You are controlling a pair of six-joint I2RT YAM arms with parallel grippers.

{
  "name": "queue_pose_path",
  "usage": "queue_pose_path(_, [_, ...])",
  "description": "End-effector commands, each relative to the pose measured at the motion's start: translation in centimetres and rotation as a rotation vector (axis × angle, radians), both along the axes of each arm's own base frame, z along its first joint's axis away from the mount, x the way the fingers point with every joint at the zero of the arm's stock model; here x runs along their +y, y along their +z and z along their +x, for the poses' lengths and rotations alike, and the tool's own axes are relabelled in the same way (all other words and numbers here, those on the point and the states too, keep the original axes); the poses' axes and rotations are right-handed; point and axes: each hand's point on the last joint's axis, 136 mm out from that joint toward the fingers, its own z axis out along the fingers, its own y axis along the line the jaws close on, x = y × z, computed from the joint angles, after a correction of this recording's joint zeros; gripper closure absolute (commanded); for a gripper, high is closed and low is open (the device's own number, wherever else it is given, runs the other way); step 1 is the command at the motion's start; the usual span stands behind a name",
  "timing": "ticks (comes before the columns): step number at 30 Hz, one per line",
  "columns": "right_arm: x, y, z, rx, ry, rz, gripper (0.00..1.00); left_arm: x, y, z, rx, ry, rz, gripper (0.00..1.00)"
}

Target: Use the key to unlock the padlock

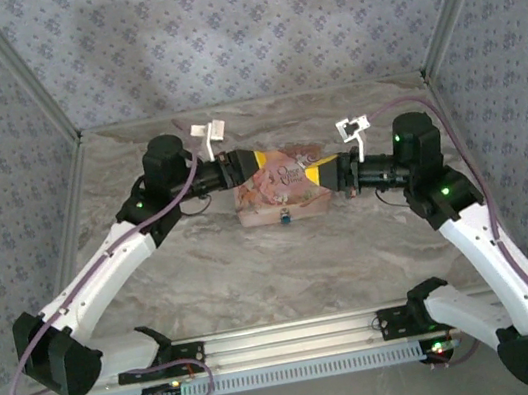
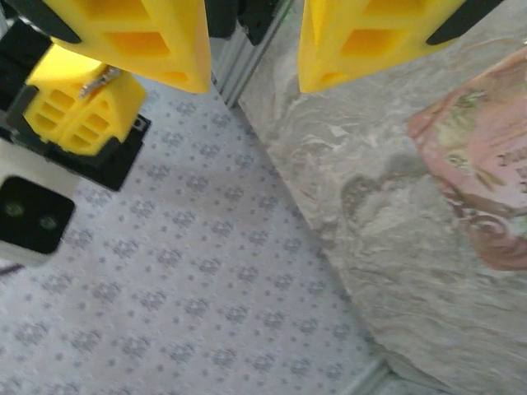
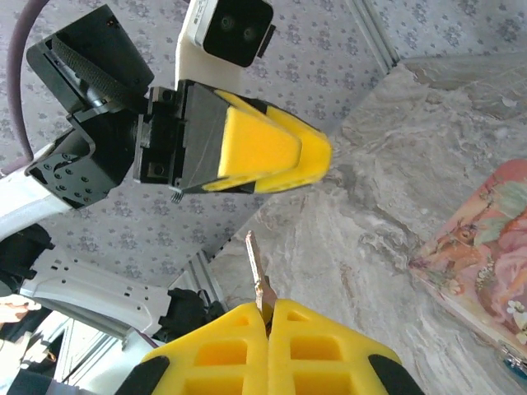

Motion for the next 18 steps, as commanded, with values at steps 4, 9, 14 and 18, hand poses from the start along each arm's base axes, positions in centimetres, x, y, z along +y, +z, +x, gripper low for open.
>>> queue_pose_path(4, [0.5,1.3,-1.1,-0.069,0.034,0.008,0.97,-2.3,5.1,-3.3,-0.111,-0.128,-0.097,0.63])
queue_pose_path(9, [0.8,0.9,-1.2,-0.067,0.04,0.002,0.97,-3.3,5.7,-4.0,-0.126,-0.15,-0.119,0.53])
queue_pose_path(14, [0.9,0.9,-1.4,-0.065,0.044,0.009,0.98,-4.1,6.0,-4.3,-0.136,-0.171,-0.124,0.57])
queue_pose_path(18, [1.0,1.2,-1.4,-0.065,0.041,0.027,0.98,-4.7,5.9,-4.6,-0.132,-0.19,-0.122,0.7])
